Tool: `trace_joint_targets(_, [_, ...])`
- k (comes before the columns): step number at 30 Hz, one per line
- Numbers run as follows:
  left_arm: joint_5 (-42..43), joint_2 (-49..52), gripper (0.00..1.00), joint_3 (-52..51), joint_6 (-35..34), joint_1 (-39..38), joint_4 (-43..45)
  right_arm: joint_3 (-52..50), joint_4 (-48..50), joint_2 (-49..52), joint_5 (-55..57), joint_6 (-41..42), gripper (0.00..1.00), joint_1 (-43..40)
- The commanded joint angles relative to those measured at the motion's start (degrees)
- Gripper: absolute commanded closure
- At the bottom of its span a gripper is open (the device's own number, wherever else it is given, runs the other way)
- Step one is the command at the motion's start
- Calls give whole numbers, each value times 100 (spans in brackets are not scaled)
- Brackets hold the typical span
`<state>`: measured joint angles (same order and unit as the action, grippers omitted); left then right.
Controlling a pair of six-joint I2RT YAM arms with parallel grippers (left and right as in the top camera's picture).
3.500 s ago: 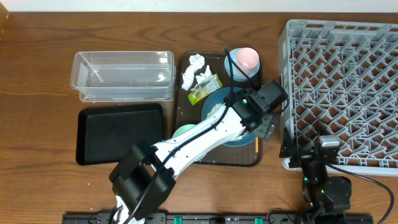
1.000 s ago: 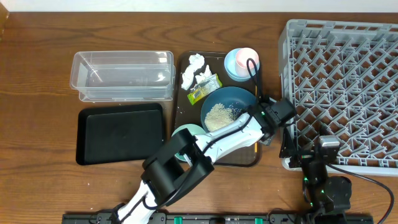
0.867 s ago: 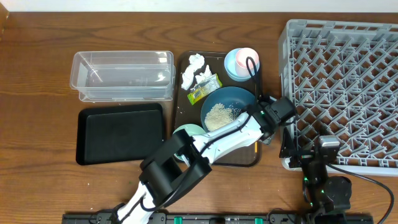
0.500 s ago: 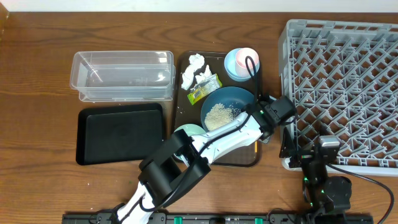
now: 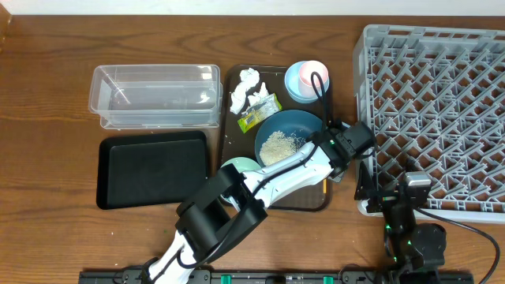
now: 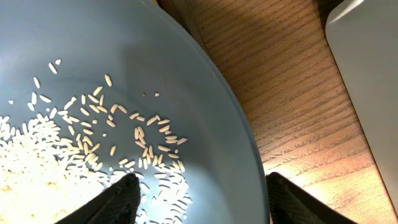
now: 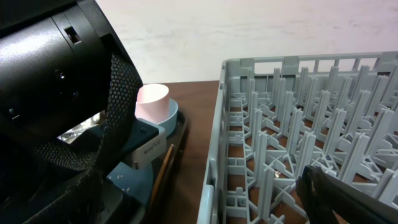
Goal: Sort waste into correct bins and load items into the dishwasher rack
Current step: 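Lower the left gripper and grasp the blue plate's right rim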
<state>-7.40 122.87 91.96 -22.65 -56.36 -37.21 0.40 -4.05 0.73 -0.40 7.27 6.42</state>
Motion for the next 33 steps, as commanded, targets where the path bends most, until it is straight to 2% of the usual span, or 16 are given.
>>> trace_joint_targets(1, [31, -107, 40, -42, -17, 13, -2, -9, -26, -24, 15, 83, 1, 42])
trace_joint_targets(6, [33, -103, 46, -87, -17, 13, 0, -9, -26, -24, 15, 83, 1, 42])
trace_joint_targets(18, [52, -103, 48, -179, -39, 13, 2, -9, -26, -24, 15, 83, 1, 42])
trace_joint_targets(26, [55, -103, 65, -179, -39, 13, 0, -9, -26, -24, 15, 83, 1, 42])
trace_joint_targets(33, [79, -105, 73, -140, -37, 0, -9, -9, -26, -24, 15, 83, 1, 42])
